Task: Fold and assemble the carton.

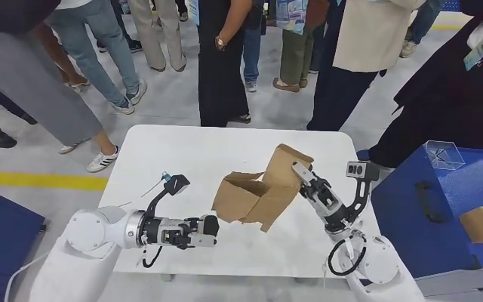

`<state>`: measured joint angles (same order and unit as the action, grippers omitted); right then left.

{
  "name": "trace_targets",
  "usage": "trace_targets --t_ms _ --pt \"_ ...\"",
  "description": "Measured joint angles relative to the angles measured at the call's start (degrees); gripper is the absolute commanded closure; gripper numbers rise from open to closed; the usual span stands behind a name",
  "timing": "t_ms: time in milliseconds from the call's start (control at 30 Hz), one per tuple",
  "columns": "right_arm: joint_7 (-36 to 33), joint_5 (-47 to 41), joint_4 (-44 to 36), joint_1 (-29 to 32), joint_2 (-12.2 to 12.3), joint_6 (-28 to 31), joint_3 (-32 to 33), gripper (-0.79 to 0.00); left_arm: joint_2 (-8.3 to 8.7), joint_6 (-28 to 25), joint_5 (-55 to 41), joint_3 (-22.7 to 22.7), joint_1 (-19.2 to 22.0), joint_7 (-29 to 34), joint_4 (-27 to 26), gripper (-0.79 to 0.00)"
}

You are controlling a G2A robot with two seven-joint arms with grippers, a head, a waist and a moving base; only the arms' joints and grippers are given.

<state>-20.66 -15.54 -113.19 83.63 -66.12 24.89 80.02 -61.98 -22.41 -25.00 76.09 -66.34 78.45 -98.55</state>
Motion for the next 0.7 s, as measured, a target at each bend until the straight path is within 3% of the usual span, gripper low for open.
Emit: trace_targets --t_ms 133,233,367,500,600,700 --pt "-0.67 1.68 0.09 0.12 -0.03 1.20 0.02 0.000 0.36 -7.54 8.37 4.33 -1.73 -10.73 -5.40 -0.785" --pt "-0.98 2.54 0.28 0.42 -0.09 1.66 -0.38 0.000 0.33 -12.12 26.39 6.83 -5.53 -21.65 -12.81 -0.785" --pt "-1.09 3.44 0.55 0.76 -0.18 1.95 -0.88 0.000 0.02 -12.53 50.85 6.90 -9.70 -33.43 -21.30 -0.785" --pt "-1.19 3.95 0.57 1.12 -0.26 1.93 -1.24 0.000 -0.42 -10.32 71.91 2.81 -12.97 -42.93 -26.28 -0.785" --pt "-0.92 4.31 0.81 1.17 -0.32 1.85 -1.20 0.000 -0.51 -11.51 77.05 -0.32 -13.60 -45.09 -26.43 -0.785" --pt "-0.71 4.48 0.86 1.17 -0.39 1.71 -1.26 0.000 -0.51 -12.98 75.75 -2.56 -13.35 -44.31 -26.49 -0.785"
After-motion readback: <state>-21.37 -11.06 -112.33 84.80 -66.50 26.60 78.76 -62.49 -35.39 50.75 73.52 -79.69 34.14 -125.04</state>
